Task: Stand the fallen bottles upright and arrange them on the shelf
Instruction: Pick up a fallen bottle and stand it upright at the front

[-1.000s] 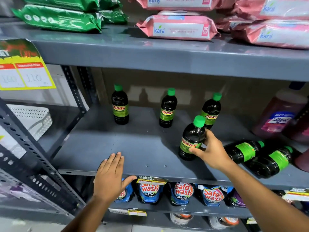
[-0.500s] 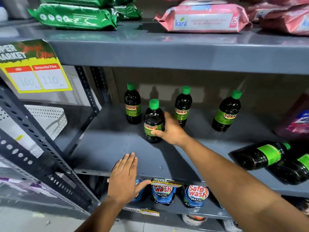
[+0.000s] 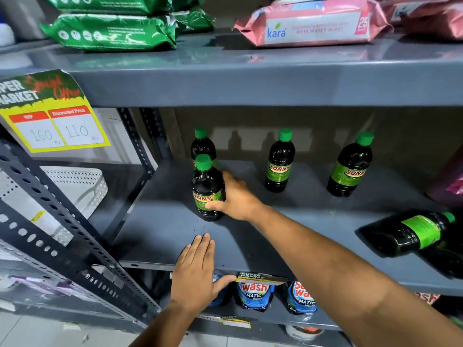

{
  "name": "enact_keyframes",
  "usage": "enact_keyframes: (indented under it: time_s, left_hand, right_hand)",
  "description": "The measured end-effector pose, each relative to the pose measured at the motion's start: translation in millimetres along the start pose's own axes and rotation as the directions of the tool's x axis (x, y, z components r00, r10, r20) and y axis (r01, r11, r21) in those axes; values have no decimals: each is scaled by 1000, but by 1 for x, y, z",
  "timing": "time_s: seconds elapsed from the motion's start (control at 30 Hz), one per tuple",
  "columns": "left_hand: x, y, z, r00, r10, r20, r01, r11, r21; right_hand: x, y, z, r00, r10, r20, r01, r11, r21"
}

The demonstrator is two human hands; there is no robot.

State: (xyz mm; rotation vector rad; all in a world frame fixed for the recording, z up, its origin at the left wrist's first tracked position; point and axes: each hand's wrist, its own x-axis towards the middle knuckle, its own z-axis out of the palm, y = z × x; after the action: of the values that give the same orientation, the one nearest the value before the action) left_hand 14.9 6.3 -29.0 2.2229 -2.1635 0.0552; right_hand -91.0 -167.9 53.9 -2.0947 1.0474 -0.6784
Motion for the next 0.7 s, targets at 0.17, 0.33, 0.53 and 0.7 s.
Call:
enact_keyframes:
  time_s: [0.17,0.33,0.53,0.7]
  left_hand:
    - [-1,0,-1,1000,0,10,0,1000,4]
    - [-1,1,-4,999,-2,42,1,1000,9]
    - [-3,1,-4,999,-2,41,2,1000,6]
    - [-4,0,-1,1000,-2,-1,2,1000,-22]
  right_hand:
    - [-4,0,2,1000,-25,3,25,999,-27]
    - [-7,-2,2,1000,-25,15,26,999,-25]
    - [-15,-3,-4,996,-75,56,73,996,43]
    - [-43,32,-48,992,99,-74,-111,975,-193]
